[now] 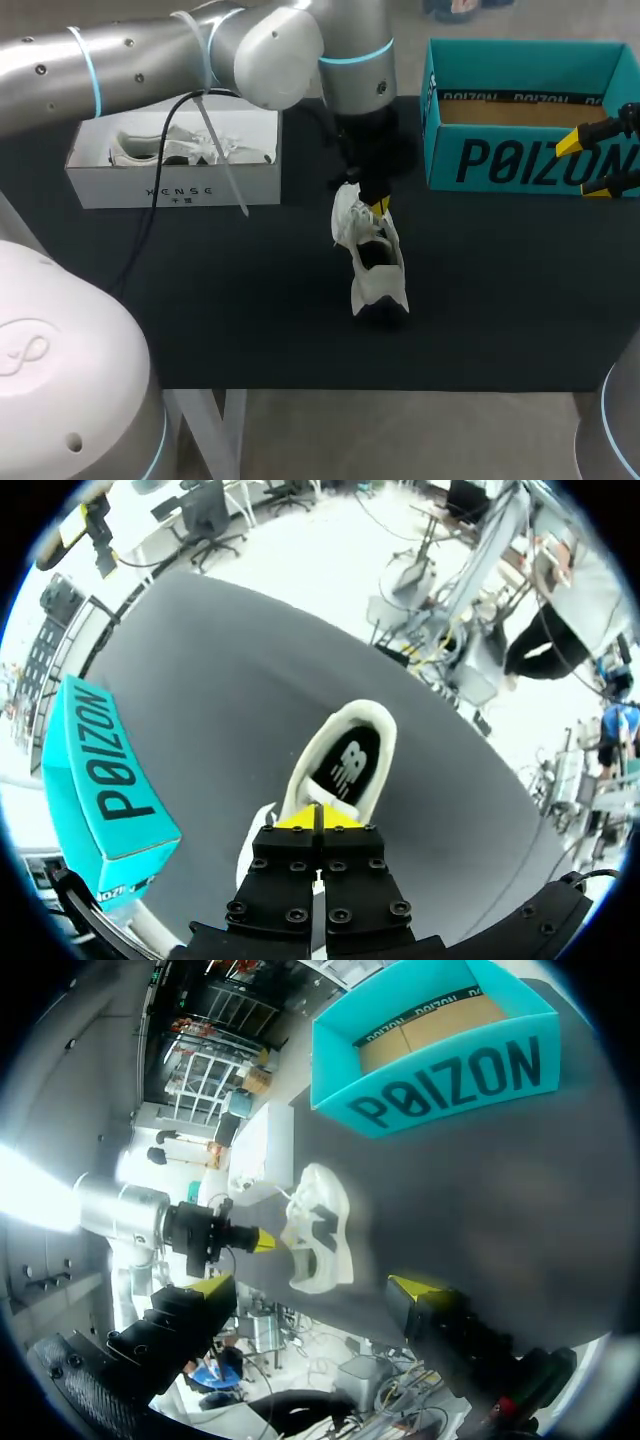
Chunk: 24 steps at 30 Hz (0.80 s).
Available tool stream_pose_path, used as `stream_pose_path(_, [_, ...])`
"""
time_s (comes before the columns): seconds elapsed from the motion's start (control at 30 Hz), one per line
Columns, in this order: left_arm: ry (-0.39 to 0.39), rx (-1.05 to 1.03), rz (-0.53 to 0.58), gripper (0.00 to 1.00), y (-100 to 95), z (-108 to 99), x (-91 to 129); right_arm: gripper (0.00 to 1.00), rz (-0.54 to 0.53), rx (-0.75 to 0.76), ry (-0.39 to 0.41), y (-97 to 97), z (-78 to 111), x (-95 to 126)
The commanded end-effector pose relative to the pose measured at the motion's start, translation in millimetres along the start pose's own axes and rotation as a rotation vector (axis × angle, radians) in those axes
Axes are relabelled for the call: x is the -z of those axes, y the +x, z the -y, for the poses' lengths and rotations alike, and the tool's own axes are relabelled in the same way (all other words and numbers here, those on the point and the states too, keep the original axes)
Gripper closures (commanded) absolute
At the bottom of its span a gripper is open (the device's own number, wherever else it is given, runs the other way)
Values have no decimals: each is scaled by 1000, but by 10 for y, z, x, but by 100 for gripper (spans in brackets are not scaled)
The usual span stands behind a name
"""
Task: Take the shoe out of the shoebox, open the shoe tongue, remove and reinsert the insole, then place the shoe into the shoebox
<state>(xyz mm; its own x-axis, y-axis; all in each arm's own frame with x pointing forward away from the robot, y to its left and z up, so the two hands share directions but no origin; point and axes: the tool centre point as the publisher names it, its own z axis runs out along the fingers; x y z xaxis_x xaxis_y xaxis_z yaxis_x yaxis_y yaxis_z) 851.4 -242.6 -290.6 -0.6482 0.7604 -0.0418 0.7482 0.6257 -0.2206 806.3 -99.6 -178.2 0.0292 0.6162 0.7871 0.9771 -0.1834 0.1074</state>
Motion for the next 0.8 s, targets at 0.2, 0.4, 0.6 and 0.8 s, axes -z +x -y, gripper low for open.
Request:
stream_pose_path(0.2, [31, 219, 10, 100, 25, -9, -4, 0, 4, -2, 0, 5, 4, -1])
stream_pose_path(0.4, [31, 219, 10, 100, 25, -9, -4, 0, 4, -2, 0, 5, 4, -1])
stream_pose_path(0.6, [51, 315, 1, 100, 172, 64, -27, 0, 4, -2, 0, 5, 4, -1])
stream_pose_path(0.8, [4, 500, 19, 100, 378, 309, 72, 0, 4, -2, 0, 5, 4, -1])
